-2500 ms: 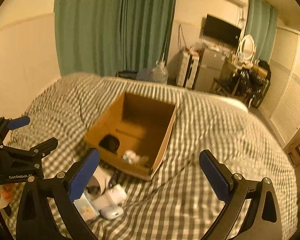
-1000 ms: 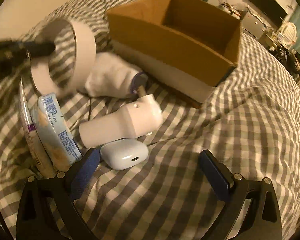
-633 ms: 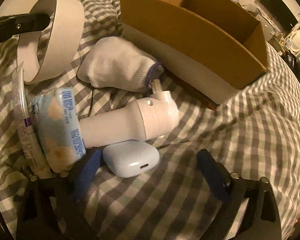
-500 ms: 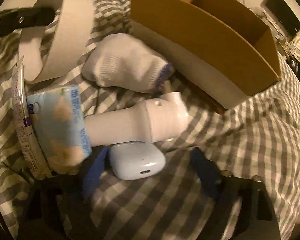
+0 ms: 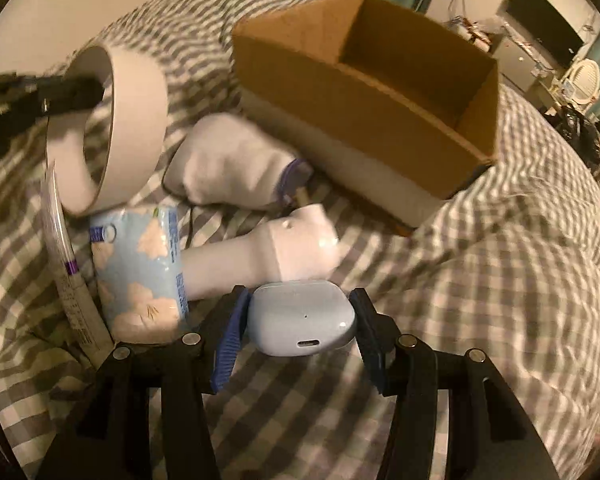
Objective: Organize objects
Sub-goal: 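Grasp the pale blue earbud case with the right gripper, then carry the tape roll with the left gripper while the right gripper carries the earbud case into the box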
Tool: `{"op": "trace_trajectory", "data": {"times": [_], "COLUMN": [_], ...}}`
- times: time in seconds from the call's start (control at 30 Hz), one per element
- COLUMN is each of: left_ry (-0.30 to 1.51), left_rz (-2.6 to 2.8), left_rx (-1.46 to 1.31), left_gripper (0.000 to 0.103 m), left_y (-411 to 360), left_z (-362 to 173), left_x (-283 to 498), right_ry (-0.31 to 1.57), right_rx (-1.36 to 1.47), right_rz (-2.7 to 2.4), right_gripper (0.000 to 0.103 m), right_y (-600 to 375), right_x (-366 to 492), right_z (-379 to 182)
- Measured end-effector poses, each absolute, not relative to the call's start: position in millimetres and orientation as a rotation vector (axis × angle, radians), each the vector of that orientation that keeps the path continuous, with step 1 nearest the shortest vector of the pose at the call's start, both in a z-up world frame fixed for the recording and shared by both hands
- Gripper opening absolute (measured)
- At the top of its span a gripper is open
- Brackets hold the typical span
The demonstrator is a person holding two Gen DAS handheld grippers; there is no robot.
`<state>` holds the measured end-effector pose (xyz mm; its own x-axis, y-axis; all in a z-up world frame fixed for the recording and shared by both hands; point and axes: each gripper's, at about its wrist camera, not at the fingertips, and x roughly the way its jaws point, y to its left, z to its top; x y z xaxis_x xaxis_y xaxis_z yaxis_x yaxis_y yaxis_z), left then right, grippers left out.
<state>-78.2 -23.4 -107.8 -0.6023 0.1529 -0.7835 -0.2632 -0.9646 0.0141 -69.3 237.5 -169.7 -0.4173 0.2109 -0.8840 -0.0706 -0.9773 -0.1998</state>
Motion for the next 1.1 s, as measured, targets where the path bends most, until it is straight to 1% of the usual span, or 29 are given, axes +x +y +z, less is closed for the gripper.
{"op": "trace_trajectory", "data": {"times": [0.47,0.63,1.1], "left_ry": [0.217,0.222,0.262], "left_rz": [2.613,2.608,2.635], "left_rx": [-1.175,-1.135,-1.023], "left_gripper": [0.009,0.009,0.009], "left_y": [-12,-4,14], "left_z": [-81,-69,-29], "left_x": [-62,-60,-80], "right_ry": [-0.225,-0.236,-0.288], "right_rx": [-1.440,-1.366,-1.170], "right_rz": [2.562,2.592,2.658], "right_gripper": [0.051,0.051,0.051], "right_y": [230,224,222], "right_x": [-49,-41,-45], "right_z": [-127,-104,-42]}}
